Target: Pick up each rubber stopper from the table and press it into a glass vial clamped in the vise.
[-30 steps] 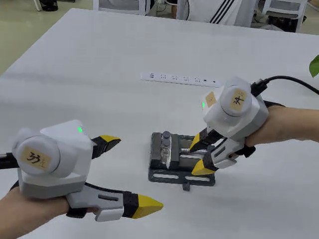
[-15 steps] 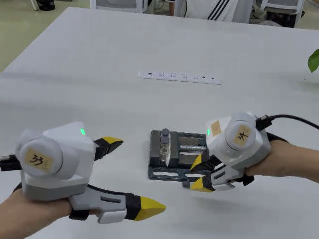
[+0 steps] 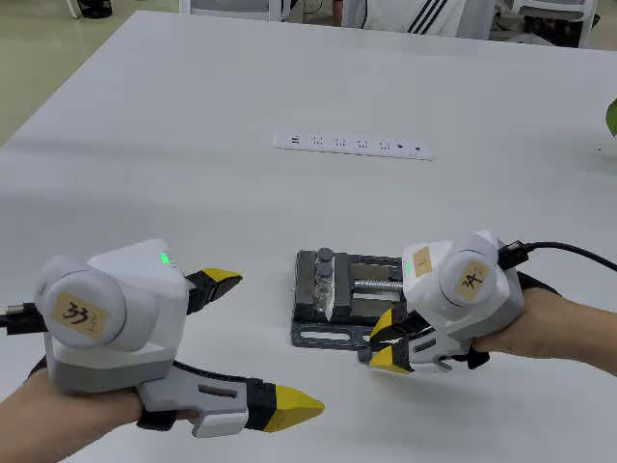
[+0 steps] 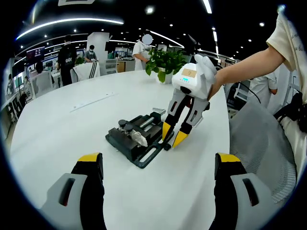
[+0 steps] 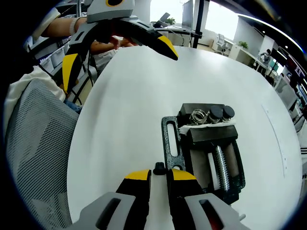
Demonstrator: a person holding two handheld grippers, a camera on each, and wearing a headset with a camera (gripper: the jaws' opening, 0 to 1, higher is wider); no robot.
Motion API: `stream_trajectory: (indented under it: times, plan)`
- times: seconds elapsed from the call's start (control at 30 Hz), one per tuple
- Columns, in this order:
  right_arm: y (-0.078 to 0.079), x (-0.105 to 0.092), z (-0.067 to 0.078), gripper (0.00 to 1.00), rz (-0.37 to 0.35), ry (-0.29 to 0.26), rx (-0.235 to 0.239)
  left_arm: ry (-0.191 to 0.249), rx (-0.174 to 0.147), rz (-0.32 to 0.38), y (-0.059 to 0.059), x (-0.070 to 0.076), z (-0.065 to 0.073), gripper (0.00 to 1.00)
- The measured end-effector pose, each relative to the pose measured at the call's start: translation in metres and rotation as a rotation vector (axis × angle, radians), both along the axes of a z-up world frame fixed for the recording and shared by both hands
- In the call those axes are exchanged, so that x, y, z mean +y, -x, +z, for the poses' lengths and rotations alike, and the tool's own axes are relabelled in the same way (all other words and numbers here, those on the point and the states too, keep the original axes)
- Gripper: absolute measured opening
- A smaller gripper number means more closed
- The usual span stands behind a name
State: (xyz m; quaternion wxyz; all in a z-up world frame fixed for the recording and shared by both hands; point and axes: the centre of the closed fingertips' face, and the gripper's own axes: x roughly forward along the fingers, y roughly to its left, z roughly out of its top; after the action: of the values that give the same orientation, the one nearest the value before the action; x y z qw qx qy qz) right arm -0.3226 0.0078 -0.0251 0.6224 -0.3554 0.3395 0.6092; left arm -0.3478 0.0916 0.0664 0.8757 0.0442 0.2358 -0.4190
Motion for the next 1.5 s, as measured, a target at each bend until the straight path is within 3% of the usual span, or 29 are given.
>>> stream_trajectory:
  times: [0.6, 0.87, 0.93, 1.03, 1.2, 1.43, 1.5]
  plan:
    - [0.000, 0.001, -0.003, 0.08, 0.022, 0.008, -0.019, 0.000, 0.003, 0.000, 0.001, 0.000, 0.000, 0.96]
    - [0.003, 0.000, 0.000, 0.07, 0.030, 0.019, -0.005, -0.010, -0.003, -0.017, 0.003, -0.006, -0.001, 0.95]
    - [0.006, 0.000, 0.005, 0.07, 0.033, 0.028, 0.008, -0.034, -0.017, -0.032, 0.004, -0.008, -0.003, 0.93]
    - [0.009, 0.000, 0.015, 0.07, 0.026, 0.037, 0.028, -0.112, -0.060, -0.081, 0.006, -0.010, -0.007, 0.85]
    - [0.016, -0.002, 0.036, 0.06, 0.042, 0.070, 0.066, -0.143, -0.099, -0.142, 0.009, -0.026, -0.006, 0.79]
    - [0.028, -0.001, 0.065, 0.06, 0.079, 0.094, 0.101, -0.172, -0.146, -0.207, 0.002, -0.046, 0.000, 0.59]
    - [0.029, -0.001, 0.070, 0.06, 0.092, 0.108, 0.104, -0.174, -0.146, -0.224, 0.001, -0.052, 0.000, 0.54]
